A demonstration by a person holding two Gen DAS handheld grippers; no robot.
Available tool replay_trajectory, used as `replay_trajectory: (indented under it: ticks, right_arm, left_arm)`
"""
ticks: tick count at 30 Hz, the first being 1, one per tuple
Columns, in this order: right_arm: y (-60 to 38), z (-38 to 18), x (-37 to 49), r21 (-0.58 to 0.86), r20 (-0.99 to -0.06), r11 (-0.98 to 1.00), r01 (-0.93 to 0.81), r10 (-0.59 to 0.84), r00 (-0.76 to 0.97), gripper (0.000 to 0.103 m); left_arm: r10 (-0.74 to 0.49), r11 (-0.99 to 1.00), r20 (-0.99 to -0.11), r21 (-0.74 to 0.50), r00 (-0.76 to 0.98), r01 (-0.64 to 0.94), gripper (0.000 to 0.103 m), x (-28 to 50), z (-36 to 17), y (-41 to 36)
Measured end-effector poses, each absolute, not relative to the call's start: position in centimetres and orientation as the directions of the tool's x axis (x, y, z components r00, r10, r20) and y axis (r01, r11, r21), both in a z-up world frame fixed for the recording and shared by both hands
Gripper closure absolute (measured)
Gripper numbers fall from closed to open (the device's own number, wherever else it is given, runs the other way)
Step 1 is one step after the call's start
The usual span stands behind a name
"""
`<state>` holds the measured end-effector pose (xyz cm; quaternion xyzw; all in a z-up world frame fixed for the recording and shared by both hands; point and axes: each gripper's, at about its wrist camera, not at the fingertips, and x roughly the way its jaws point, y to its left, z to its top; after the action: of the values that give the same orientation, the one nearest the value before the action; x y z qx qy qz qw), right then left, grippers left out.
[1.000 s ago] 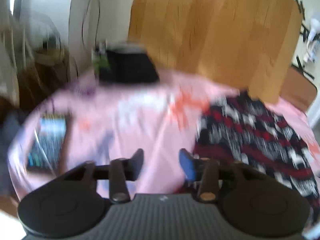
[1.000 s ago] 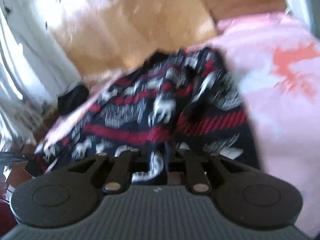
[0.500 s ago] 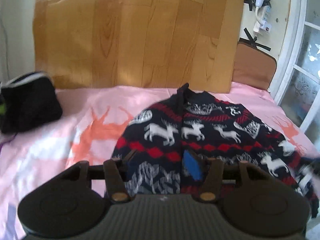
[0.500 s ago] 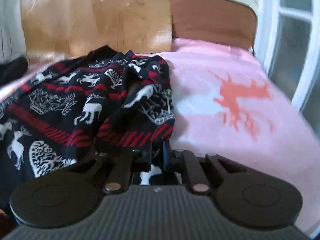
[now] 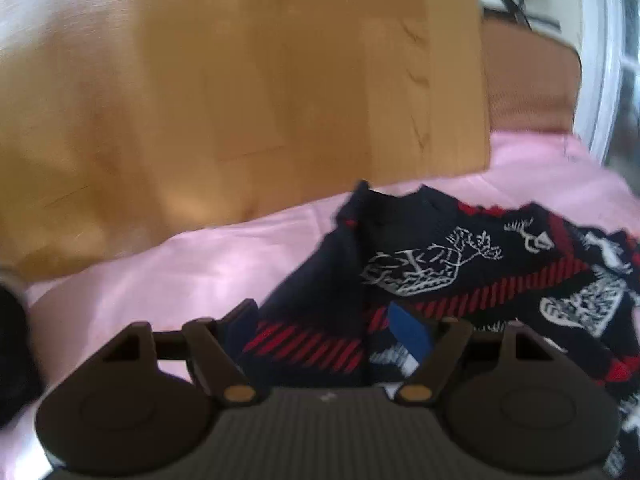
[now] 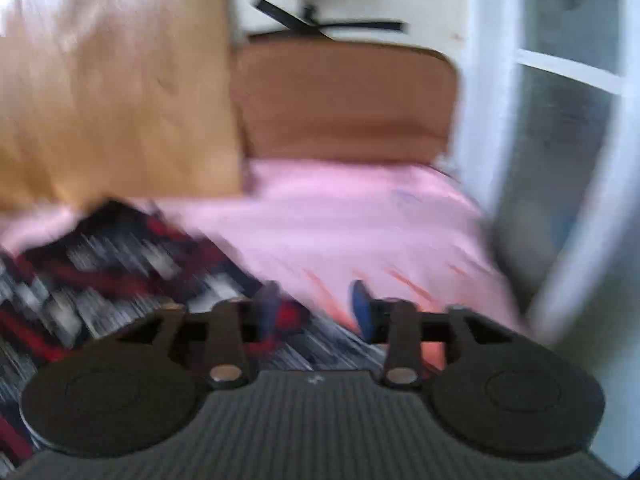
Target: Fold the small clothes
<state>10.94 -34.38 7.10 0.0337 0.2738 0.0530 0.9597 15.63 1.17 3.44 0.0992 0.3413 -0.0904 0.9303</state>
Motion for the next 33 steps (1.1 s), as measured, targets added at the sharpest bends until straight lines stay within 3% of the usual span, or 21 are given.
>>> replay_trajectory:
  ticks: [1, 3, 5, 7, 8, 9, 10, 11, 14, 15, 17, 19, 22, 24, 25, 27, 28, 30, 33]
  right_arm:
    - [-33.1, 6.7, 12.9, 0.098, -0.524, 0.989, -0.114, 0.149, 0.839, 0.05]
    - [-30.7, 5.6, 15.9, 0.085, -0.544, 0.984, -0.157, 0.178, 0.82, 0.045]
    - [-28.4, 4.0, 19.3, 0.069, -0.589, 0.981, -0.183, 0.188, 0.786, 0.041]
    - [-26.5, 2.3, 21.8, 0.053, -0.633, 0.978, -0.2, 0.187, 0.751, 0.041]
    - [-25.6, 1.1, 23.0, 0.027, -0.654, 0.977, -0.212, 0.178, 0.735, 0.042]
    - [-24.6, 0.8, 22.9, 0.005, -0.668, 0.974, -0.226, 0.171, 0.724, 0.057]
    - [-24.3, 0.7, 22.9, 0.018, -0.653, 0.968, -0.251, 0.202, 0.73, 0.089]
    - [-23.6, 0.9, 23.0, 0.019, -0.653, 0.966, -0.259, 0.208, 0.728, 0.091]
    - [-21.4, 3.7, 21.7, -0.056, -0.564, 0.956, -0.287, 0.207, 0.8, 0.092]
    - [-21.1, 5.0, 21.1, -0.047, -0.515, 0.954, -0.296, 0.23, 0.826, 0.092]
    - [-20.7, 6.9, 21.0, -0.023, -0.443, 0.959, -0.283, 0.244, 0.863, 0.092]
    - [-20.0, 7.2, 22.1, -0.033, -0.417, 0.968, -0.248, 0.212, 0.884, 0.092]
    - [-18.1, 3.4, 25.8, -0.121, -0.508, 0.973, -0.197, 0.11, 0.854, 0.09]
    - [-17.3, -0.6, 27.4, -0.233, -0.601, 0.96, -0.154, -0.017, 0.799, 0.089]
    - [-17.5, -0.1, 26.6, -0.23, -0.563, 0.963, -0.142, -0.012, 0.826, 0.078]
    - [-18.5, 1.7, 24.8, -0.169, -0.539, 0.978, -0.124, 0.014, 0.842, 0.062]
    - [-18.9, 2.7, 23.6, -0.142, -0.523, 0.981, -0.135, 0.041, 0.852, 0.061]
    - [-19.3, 5.1, 21.0, -0.079, -0.512, 0.979, -0.185, 0.119, 0.85, 0.06]
    - [-18.2, 7.2, 17.8, 0.157, -0.546, 0.92, -0.36, 0.384, 0.744, 0.059]
  left_arm:
    - [-0.081, 0.953, -0.649, 0.172, 0.757, 0.25, 0.029, 16.3, 2.7, 0.1]
    - [0.012, 0.928, -0.626, 0.297, 0.78, 0.224, 0.04, 17.5, 0.9, -1.5]
    - [0.072, 0.916, -0.629, 0.349, 0.774, 0.198, 0.085, 18.9, -0.7, -1.5]
    - [0.089, 0.924, -0.606, 0.347, 0.79, 0.162, 0.092, 19.4, -1.0, -0.1]
    - [0.116, 0.929, -0.591, 0.35, 0.798, 0.124, 0.092, 19.6, -0.9, 0.9]
    - [0.128, 0.935, -0.573, 0.341, 0.809, 0.094, 0.092, 19.6, -0.6, 1.8]
    - [0.139, 0.944, -0.55, 0.325, 0.823, 0.058, 0.092, 19.3, -0.1, 3.0]
    - [0.154, 0.952, -0.53, 0.306, 0.834, 0.018, 0.092, 19.0, 0.5, 4.1]
    - [0.158, 0.981, -0.461, 0.175, 0.873, -0.085, 0.093, 17.1, 3.7, 7.6]
    - [0.18, 0.98, -0.432, 0.16, 0.884, -0.121, 0.098, 16.8, 4.6, 8.2]
    - [0.298, 0.947, -0.35, 0.223, 0.888, -0.23, 0.101, 17.1, 5.7, 8.8]
    - [0.253, 0.962, -0.447, 0.215, 0.858, -0.171, 0.099, 19.6, 5.5, 9.5]
    - [0.233, 0.969, -0.621, 0.211, 0.749, -0.127, 0.097, 22.8, 2.8, 10.3]
    - [0.201, 0.978, -0.641, 0.177, 0.741, -0.113, 0.097, 21.4, 2.6, 11.3]
    - [0.175, 0.983, -0.629, 0.156, 0.758, -0.097, 0.096, 20.1, 3.0, 11.9]
    - [0.142, 0.988, -0.615, 0.14, 0.776, -0.07, 0.089, 17.1, 3.7, 12.9]
    - [0.131, 0.99, -0.618, 0.13, 0.775, -0.063, 0.081, 15.6, 3.9, 13.6]
    - [0.114, 0.993, -0.628, 0.102, 0.77, -0.064, 0.078, 12.1, 4.3, 15.2]
    - [0.108, 0.994, -0.644, 0.043, 0.757, -0.105, 0.07, 6.8, 4.2, 18.2]
